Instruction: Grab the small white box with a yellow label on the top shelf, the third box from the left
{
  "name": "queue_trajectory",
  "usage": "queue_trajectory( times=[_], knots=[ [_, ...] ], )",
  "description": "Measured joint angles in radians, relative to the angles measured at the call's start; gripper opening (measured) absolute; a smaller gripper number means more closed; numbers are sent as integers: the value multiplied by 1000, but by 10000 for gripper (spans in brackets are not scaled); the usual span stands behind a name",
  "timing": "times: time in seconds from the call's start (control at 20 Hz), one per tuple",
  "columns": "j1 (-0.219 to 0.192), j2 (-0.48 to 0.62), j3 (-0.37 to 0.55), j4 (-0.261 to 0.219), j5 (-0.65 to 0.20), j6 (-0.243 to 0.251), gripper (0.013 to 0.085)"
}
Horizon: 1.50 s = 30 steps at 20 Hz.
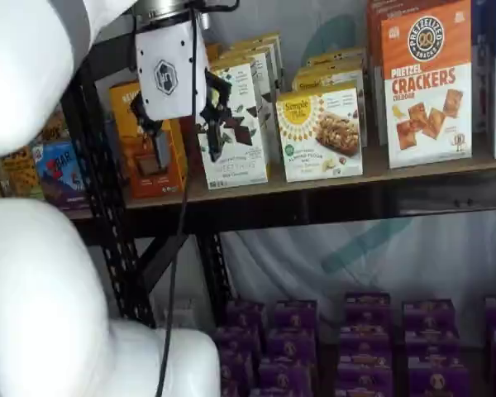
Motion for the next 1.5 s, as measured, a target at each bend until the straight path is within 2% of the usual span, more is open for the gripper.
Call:
queue_trajectory(
  times=[0.1,0.3,0.5,0.6,1.0,1.5],
  knots=[
    [-6,-21,19,6,-34,-4,850],
    [2,-27,25,-1,-44,1,850],
    [19,-39,42,-31,-75,7,850],
    [11,-40,51,-46,-102,-5,850],
    [-132,7,44,-33,-233,-138,850],
    [-287,156,-52,-19,-367,-285,850]
  ],
)
